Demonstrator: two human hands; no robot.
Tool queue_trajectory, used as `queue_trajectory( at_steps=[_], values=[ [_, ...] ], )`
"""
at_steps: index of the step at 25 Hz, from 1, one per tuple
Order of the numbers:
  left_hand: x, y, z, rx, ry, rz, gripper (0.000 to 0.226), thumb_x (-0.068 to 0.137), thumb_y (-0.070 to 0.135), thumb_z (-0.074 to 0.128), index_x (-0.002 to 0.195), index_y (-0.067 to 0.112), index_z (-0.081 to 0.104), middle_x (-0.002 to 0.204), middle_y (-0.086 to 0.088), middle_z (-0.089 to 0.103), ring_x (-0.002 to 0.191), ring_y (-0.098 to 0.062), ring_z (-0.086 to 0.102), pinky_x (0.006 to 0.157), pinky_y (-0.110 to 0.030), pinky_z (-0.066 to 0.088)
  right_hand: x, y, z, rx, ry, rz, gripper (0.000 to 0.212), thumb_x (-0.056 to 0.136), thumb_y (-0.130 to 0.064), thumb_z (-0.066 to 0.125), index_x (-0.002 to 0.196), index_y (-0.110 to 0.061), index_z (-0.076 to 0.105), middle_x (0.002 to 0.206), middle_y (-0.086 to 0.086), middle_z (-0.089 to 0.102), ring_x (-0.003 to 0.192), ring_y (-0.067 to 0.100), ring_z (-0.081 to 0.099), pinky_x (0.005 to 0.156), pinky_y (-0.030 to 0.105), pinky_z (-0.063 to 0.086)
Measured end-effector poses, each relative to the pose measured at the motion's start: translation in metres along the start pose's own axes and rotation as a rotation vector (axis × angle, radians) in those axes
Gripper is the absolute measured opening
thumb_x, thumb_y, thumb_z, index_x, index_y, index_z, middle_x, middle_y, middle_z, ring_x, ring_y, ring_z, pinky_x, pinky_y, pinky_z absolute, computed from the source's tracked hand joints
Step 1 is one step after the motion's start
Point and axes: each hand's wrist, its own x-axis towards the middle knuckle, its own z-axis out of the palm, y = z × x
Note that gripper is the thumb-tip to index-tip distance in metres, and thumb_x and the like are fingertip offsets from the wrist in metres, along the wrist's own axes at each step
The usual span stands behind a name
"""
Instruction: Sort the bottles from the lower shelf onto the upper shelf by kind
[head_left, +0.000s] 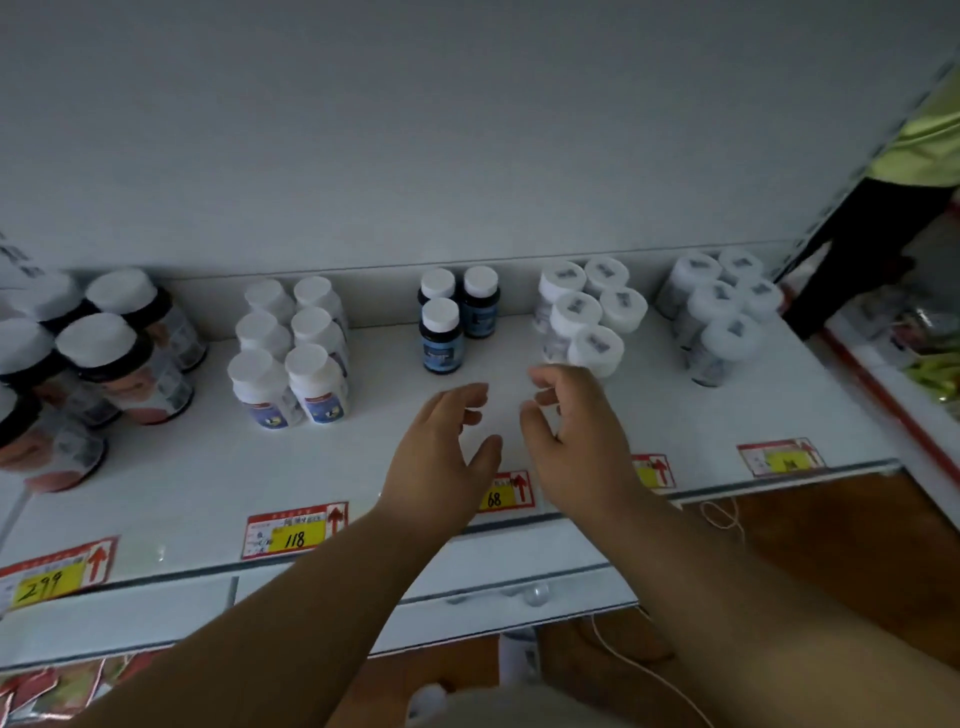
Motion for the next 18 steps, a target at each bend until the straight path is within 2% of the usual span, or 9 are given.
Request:
queue_trajectory(
  at_steps=[3,7,9,11,14,16,18],
  values=[
    [-0.003,0.006,0.014,-0.041,-0.052,0.043,0.047,0.091,0.023,0.064,0.136,0.028,0.050,0.123,0.013,0.053,0.101,0.010,0.046,0.079,0.005,0.031,-0.017,0.011,-0.017,-0.030,0.045,-0.006,0.033,0.095,-0.022,0.060,0.127,-0.015,0.056,0.123,-0.001,0.058,0.107,0.007,0.054,0.085,0.022,0.039],
    [0.004,0.025,0.029,-0.065,-0.125,-0.004,0.047,0.094,0.033,0.059,0.139,0.035,0.046,0.126,0.018,0.050,0.108,0.004,0.049,0.082,0.000,0.033,-0.011,0.034,-0.042,0.053,0.121,0.085,0.025,0.096,-0.026,0.058,0.120,-0.019,0.058,0.115,-0.005,0.062,0.102,0.006,0.057,0.081,0.017,0.043],
    [0.021,0.038,0.038,-0.200,-0.125,-0.142,0.047,0.097,0.040,0.052,0.143,0.037,0.042,0.131,0.017,0.047,0.113,0.001,0.046,0.091,-0.015,0.036,0.008,0.047,-0.058,0.146,0.127,0.230,0.021,0.098,-0.031,0.054,0.117,-0.022,0.056,0.112,-0.006,0.062,0.096,0.005,0.057,0.073,0.016,0.041],
    [0.041,0.047,0.049,-0.372,-0.107,-0.283,0.048,0.099,0.045,0.045,0.146,0.037,0.037,0.137,0.017,0.043,0.120,-0.001,0.041,0.097,-0.022,0.031,0.033,0.062,-0.068,0.264,0.096,0.353,0.024,0.098,-0.040,0.050,0.115,-0.023,0.053,0.107,-0.007,0.059,0.086,0.002,0.052,0.069,0.023,0.039],
    [0.071,0.050,0.074,-0.507,-0.035,-0.426,0.049,0.100,0.052,0.039,0.147,0.038,0.036,0.149,0.013,0.040,0.134,-0.010,0.040,0.107,-0.027,0.028,0.071,0.083,-0.072,0.345,0.036,0.356,0.036,0.090,-0.051,0.039,0.104,-0.020,0.051,0.097,0.000,0.052,0.081,0.010,0.047,0.076,0.032,0.039],
    [0.089,0.053,0.089,-0.604,0.037,-0.563,0.049,0.098,0.055,0.040,0.142,0.033,0.046,0.144,0.007,0.049,0.127,-0.017,0.048,0.100,-0.030,0.032,0.093,0.092,-0.071,0.383,-0.015,0.405,0.038,0.096,-0.052,0.037,0.117,-0.023,0.051,0.108,0.002,0.054,0.090,0.013,0.047,0.081,0.036,0.040],
    [0.105,0.057,0.095,-0.660,0.103,-0.616,0.040,0.097,0.054,0.043,0.119,0.026,0.062,0.122,0.003,0.062,0.107,-0.015,0.056,0.092,-0.029,0.035,0.111,0.099,-0.071,0.307,-0.068,0.411,0.047,0.099,-0.054,0.036,0.135,-0.026,0.046,0.122,-0.006,0.052,0.105,0.013,0.049,0.085,0.036,0.038]
  ],
)
